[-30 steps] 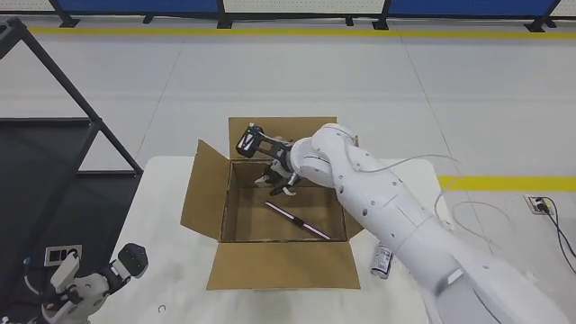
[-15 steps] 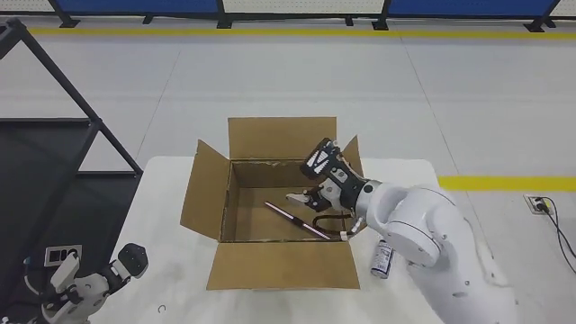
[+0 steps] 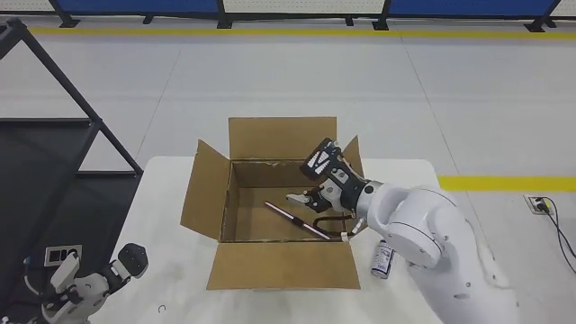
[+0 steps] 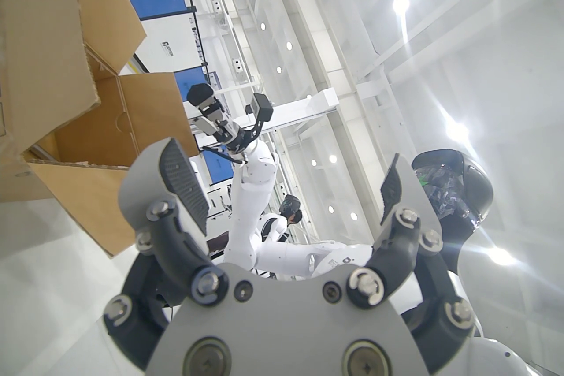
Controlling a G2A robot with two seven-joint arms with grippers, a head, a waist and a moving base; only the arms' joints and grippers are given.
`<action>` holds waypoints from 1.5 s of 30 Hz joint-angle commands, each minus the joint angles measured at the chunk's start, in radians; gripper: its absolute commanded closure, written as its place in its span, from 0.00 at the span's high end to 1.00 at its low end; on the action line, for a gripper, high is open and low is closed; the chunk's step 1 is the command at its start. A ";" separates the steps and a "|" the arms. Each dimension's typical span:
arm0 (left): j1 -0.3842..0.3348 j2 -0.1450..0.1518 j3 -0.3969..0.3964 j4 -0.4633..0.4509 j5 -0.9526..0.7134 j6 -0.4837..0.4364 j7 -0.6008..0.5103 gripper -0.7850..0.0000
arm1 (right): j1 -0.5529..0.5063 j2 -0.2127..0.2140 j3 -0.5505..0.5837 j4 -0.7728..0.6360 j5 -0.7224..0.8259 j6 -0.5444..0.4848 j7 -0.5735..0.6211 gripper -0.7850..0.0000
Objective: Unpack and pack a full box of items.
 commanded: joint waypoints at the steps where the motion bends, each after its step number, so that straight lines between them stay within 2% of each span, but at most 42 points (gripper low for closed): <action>1: 0.000 0.000 0.000 0.000 0.000 0.000 0.000 1.00 | -0.033 0.008 0.026 -0.053 -0.012 -0.046 -0.049 1.00; 6: 0.000 0.000 0.000 0.000 0.000 0.000 0.000 1.00 | -0.188 0.045 0.226 -0.240 -0.018 -0.126 -0.069 1.00; 13: 0.000 0.000 0.000 0.000 0.000 0.000 0.000 1.00 | -0.553 0.088 0.637 -0.480 0.005 -0.245 -0.097 1.00; 18: 0.000 0.000 0.000 0.000 0.000 0.000 0.000 1.00 | -0.815 0.095 0.850 -0.522 -0.032 -0.300 -0.149 1.00; 22: 0.000 0.000 0.000 0.000 0.000 0.000 0.000 1.00 | -0.932 0.096 0.907 -0.474 -0.060 -0.310 -0.158 1.00; 27: 0.000 0.000 0.000 0.000 0.000 0.000 0.000 1.00 | -0.942 0.099 0.849 -0.336 -0.082 -0.296 -0.163 1.00; 32: 0.000 0.000 0.000 0.000 0.000 0.000 0.000 1.00 | -0.840 0.104 0.767 -0.149 -0.111 -0.238 -0.146 1.00; 36: 0.000 0.000 0.000 0.000 0.000 0.000 0.000 1.00 | -0.751 0.111 0.714 -0.022 -0.113 -0.245 -0.112 1.00; 45: 0.000 0.000 0.000 0.000 0.000 0.000 0.000 1.00 | -0.662 0.123 0.637 0.079 -0.141 -0.259 -0.039 1.00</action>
